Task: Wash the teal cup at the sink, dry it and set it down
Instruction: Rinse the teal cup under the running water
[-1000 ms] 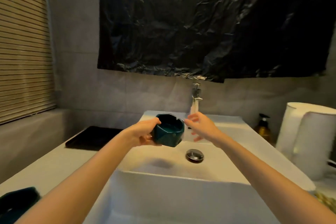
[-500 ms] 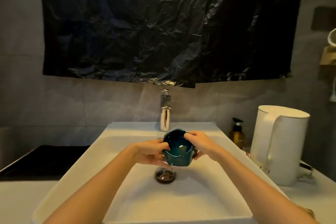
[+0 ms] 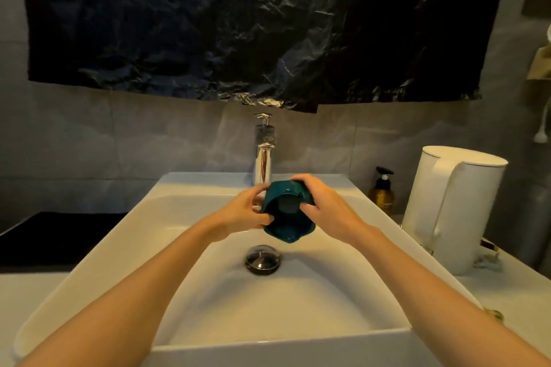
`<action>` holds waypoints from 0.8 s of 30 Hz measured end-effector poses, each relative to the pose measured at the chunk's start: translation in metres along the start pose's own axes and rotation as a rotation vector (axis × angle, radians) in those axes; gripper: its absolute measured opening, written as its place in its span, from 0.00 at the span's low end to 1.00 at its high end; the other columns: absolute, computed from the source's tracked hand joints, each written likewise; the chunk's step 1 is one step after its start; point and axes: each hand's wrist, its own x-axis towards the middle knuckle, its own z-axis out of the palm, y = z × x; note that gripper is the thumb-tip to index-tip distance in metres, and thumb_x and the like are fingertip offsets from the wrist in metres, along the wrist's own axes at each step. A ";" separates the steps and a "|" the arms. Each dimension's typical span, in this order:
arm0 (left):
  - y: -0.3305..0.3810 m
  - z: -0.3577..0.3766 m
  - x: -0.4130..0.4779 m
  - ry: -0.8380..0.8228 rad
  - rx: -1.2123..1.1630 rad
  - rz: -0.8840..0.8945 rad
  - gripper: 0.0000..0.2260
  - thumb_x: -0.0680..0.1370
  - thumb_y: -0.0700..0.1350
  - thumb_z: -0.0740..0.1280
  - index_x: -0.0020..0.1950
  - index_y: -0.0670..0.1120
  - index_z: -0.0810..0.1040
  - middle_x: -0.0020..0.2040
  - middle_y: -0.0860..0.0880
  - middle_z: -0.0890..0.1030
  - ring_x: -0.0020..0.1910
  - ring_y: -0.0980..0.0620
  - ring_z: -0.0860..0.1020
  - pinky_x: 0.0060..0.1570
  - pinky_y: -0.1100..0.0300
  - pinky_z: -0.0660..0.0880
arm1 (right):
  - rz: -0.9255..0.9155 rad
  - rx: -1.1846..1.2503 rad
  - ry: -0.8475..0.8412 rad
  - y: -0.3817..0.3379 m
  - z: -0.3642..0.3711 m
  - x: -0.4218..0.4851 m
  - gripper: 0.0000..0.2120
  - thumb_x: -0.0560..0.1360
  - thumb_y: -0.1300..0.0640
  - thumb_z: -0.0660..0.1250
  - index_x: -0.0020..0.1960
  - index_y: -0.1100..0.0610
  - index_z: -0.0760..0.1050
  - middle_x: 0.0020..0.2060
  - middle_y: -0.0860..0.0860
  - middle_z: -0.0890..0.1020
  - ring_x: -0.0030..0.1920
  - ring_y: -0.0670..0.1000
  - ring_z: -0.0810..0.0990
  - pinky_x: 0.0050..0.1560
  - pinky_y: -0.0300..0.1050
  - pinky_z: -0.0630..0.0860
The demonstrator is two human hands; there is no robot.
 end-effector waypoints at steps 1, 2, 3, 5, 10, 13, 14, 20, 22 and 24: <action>-0.001 0.001 0.001 0.041 0.053 0.051 0.29 0.74 0.32 0.67 0.71 0.50 0.63 0.58 0.47 0.74 0.55 0.48 0.77 0.45 0.63 0.80 | -0.016 -0.023 0.008 0.000 0.000 0.000 0.21 0.76 0.63 0.62 0.66 0.48 0.65 0.59 0.48 0.74 0.57 0.49 0.74 0.59 0.48 0.75; -0.001 0.003 0.002 0.081 0.086 0.112 0.29 0.74 0.31 0.66 0.71 0.49 0.63 0.58 0.47 0.74 0.56 0.48 0.76 0.45 0.66 0.79 | -0.031 -0.048 0.024 0.000 0.000 -0.001 0.21 0.76 0.64 0.62 0.66 0.49 0.64 0.60 0.49 0.73 0.58 0.49 0.73 0.59 0.47 0.75; -0.002 0.004 0.003 0.122 0.110 0.177 0.29 0.73 0.30 0.66 0.70 0.48 0.64 0.57 0.48 0.73 0.57 0.49 0.75 0.46 0.69 0.77 | -0.047 -0.072 0.048 -0.001 -0.001 -0.001 0.22 0.76 0.65 0.62 0.67 0.51 0.63 0.60 0.49 0.73 0.58 0.49 0.73 0.59 0.44 0.74; -0.004 0.005 0.006 0.193 0.159 0.282 0.29 0.72 0.29 0.67 0.69 0.50 0.65 0.58 0.49 0.72 0.57 0.50 0.74 0.48 0.72 0.75 | -0.082 -0.103 0.105 -0.001 -0.001 -0.003 0.23 0.75 0.66 0.63 0.67 0.53 0.63 0.60 0.51 0.72 0.58 0.50 0.72 0.57 0.41 0.72; -0.004 0.008 0.004 0.253 0.256 0.361 0.30 0.73 0.32 0.68 0.67 0.57 0.64 0.64 0.49 0.70 0.60 0.50 0.72 0.56 0.58 0.77 | -0.172 -0.205 0.193 0.000 0.001 -0.005 0.25 0.75 0.66 0.66 0.68 0.54 0.62 0.60 0.53 0.71 0.57 0.50 0.71 0.56 0.43 0.75; -0.001 0.007 0.002 0.266 0.251 0.367 0.30 0.73 0.32 0.68 0.67 0.56 0.64 0.64 0.49 0.71 0.60 0.51 0.73 0.56 0.58 0.76 | -0.200 -0.219 0.216 0.000 0.001 -0.004 0.25 0.75 0.65 0.67 0.68 0.54 0.63 0.60 0.53 0.72 0.57 0.49 0.72 0.55 0.42 0.75; 0.000 0.006 0.002 0.257 0.237 0.354 0.29 0.73 0.33 0.68 0.67 0.56 0.64 0.62 0.49 0.71 0.59 0.50 0.73 0.56 0.59 0.77 | -0.183 -0.197 0.214 -0.001 0.001 -0.003 0.24 0.75 0.65 0.66 0.68 0.54 0.63 0.60 0.52 0.72 0.57 0.49 0.72 0.56 0.41 0.74; 0.005 0.010 -0.004 0.108 -0.081 0.004 0.19 0.78 0.40 0.63 0.67 0.54 0.69 0.57 0.46 0.78 0.56 0.46 0.77 0.48 0.54 0.81 | 0.126 0.180 0.044 0.001 0.004 0.000 0.12 0.81 0.60 0.56 0.61 0.49 0.69 0.53 0.51 0.78 0.53 0.52 0.77 0.51 0.50 0.81; 0.006 0.009 -0.003 0.095 -0.150 -0.076 0.17 0.80 0.41 0.61 0.66 0.56 0.70 0.56 0.47 0.78 0.56 0.45 0.77 0.47 0.51 0.81 | 0.187 0.238 0.032 0.001 0.007 0.002 0.10 0.81 0.58 0.56 0.59 0.48 0.70 0.53 0.52 0.78 0.51 0.54 0.78 0.48 0.54 0.82; 0.005 0.006 -0.002 0.121 -0.217 -0.146 0.16 0.80 0.41 0.61 0.66 0.54 0.70 0.57 0.45 0.78 0.55 0.44 0.78 0.46 0.50 0.81 | 0.216 0.275 0.045 -0.002 0.007 0.005 0.08 0.81 0.54 0.59 0.58 0.47 0.72 0.52 0.50 0.78 0.48 0.54 0.79 0.40 0.52 0.82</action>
